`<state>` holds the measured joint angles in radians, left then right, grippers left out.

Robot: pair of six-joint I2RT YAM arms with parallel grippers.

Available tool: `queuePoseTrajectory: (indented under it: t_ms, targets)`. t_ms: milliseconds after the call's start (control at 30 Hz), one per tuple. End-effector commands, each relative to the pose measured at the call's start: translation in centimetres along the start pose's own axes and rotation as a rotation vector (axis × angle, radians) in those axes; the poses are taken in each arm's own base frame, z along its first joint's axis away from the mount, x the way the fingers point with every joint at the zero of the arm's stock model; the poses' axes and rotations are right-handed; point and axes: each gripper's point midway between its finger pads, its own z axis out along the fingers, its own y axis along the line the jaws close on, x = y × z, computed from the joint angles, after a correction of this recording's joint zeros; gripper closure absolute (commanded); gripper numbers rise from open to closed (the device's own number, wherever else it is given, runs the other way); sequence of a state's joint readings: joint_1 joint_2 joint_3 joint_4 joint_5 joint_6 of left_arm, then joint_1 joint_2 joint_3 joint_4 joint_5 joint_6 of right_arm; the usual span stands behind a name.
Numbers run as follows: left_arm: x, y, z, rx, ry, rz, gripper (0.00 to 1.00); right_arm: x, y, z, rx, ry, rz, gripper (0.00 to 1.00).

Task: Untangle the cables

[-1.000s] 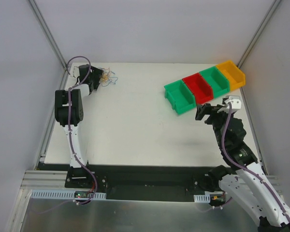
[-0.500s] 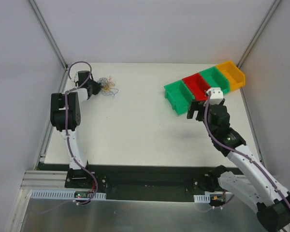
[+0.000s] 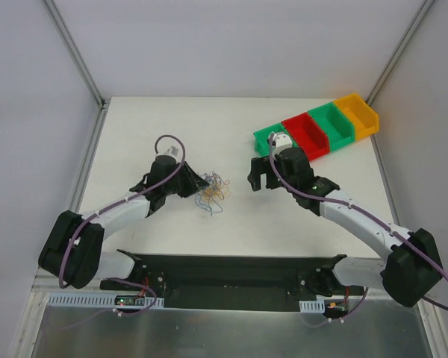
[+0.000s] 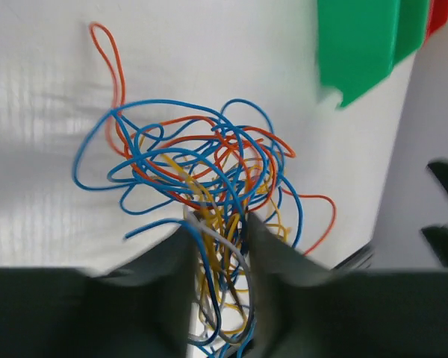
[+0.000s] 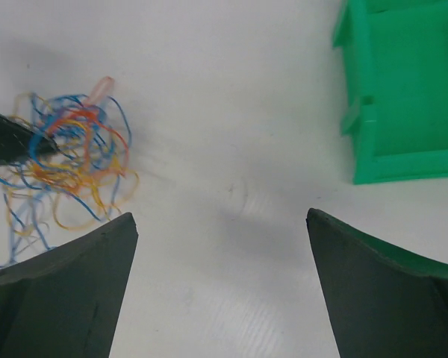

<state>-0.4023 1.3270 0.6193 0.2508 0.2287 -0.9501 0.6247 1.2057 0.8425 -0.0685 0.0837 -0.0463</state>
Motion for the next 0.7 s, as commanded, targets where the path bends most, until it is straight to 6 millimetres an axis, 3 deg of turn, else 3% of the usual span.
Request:
queuePoseTrajectory:
  t_ms: [0, 100, 233, 333, 467, 667]
  targets:
    - [3.4, -0.4, -1.8, 0.063, 0.058, 0.088, 0.57, -2.8, 5.1, -0.1, -0.158, -0.075, 0.114, 0.03]
    - [4.6, 0.3, -4.2, 0.09, 0.061, 0.135, 0.35, -1.1, 8.1, -0.8, -0.263, -0.048, 0.154, 0.05]
    - [5.6, 1.8, -6.9, 0.091, 0.045, 0.212, 0.23, 2.8, 11.9, -0.9, -0.372, -0.014, 0.174, 0.09]
    - [6.3, 2.7, -7.8, 0.099, 0.039, 0.216, 0.26, 6.2, 13.9, 0.0, -0.395, 0.044, 0.21, 0.13]
    - [7.1, 3.6, -7.5, 0.078, 0.073, 0.209, 0.35, 7.7, 15.5, 0.7, -0.429, 0.059, 0.235, 0.2]
    - [7.3, 5.2, -7.0, 0.032, 0.074, 0.233, 0.42, 9.8, 14.3, 1.4, -0.375, 0.015, 0.156, 0.17]
